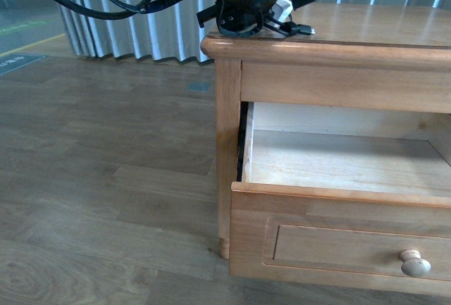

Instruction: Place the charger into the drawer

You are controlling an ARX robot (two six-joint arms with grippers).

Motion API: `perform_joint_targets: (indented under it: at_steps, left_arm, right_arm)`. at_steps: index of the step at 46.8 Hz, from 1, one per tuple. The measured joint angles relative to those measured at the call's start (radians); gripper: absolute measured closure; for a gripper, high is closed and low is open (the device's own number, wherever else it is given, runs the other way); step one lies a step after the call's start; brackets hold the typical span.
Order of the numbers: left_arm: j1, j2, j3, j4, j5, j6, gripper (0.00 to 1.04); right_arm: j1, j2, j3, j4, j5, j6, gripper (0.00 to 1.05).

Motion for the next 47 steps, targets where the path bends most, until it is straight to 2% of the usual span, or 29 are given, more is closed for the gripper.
perform_joint_targets:
  at_steps: [7, 11, 20, 32, 38, 47]
  left_arm:
    - [-0.005, -0.017, -0.009, -0.019, -0.002, -0.021, 0.73]
    - [-0.003, -0.053, -0.056, -0.001, -0.005, -0.05, 0.8]
    - [-0.028, -0.181, -0.259, 0.098, -0.01, -0.076, 0.81]
    - [-0.133, -0.381, -0.534, 0.211, -0.038, -0.084, 0.81]
    - [-0.176, -0.38, -0.587, 0.23, -0.035, -0.109, 0.81]
    - [-0.182, -0.274, -0.573, 0.24, -0.031, -0.164, 0.82]
  right_arm:
    - [0.0, 0.0, 0.0, 0.0, 0.0, 0.0, 0.08]
    - [0.0, 0.0, 0.0, 0.0, 0.0, 0.0, 0.08]
    - [0.0, 0.0, 0.0, 0.0, 0.0, 0.0, 0.08]
    - [0.0, 0.0, 0.0, 0.0, 0.0, 0.0, 0.08]
    - [0.0, 0.0, 0.0, 0.0, 0.0, 0.0, 0.08]
    - [0.0, 0.0, 0.0, 0.0, 0.0, 0.0, 0.08]
